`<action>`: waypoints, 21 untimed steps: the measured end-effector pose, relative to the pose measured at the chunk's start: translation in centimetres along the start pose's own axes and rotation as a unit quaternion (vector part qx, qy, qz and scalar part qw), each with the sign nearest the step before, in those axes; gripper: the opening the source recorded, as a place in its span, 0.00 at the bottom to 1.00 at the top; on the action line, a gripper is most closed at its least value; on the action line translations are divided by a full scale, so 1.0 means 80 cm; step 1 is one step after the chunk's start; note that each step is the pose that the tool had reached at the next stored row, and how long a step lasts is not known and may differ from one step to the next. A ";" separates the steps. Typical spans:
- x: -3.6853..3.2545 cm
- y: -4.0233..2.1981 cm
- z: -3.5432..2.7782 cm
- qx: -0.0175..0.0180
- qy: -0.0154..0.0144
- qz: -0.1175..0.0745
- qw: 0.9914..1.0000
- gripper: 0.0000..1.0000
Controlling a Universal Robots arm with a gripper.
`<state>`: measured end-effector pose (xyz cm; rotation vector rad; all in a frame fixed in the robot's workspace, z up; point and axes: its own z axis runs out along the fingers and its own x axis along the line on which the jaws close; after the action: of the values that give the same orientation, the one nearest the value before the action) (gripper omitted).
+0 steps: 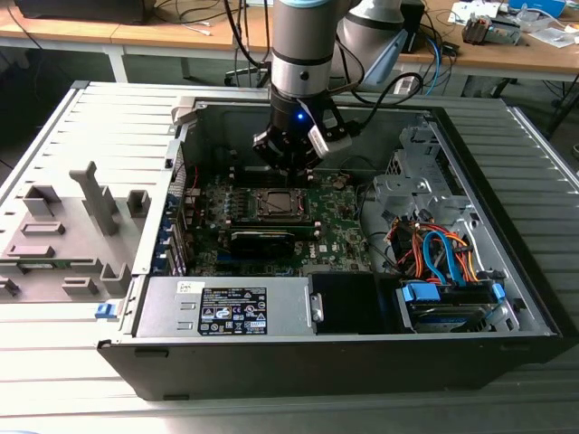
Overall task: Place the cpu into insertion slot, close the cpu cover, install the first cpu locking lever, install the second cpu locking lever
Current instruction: 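Install the second cpu locking lever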
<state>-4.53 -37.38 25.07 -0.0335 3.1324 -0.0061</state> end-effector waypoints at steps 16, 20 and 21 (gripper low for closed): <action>-0.0077 -0.0449 0.0060 0.000 0.002 0.000 1.000 0.11; -0.0073 -0.0568 0.0094 -0.010 0.002 0.000 1.000 0.11; -0.0073 -0.0595 0.0096 -0.017 0.001 0.000 1.000 0.11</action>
<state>-3.84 -42.13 24.33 -0.0334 3.1354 0.0475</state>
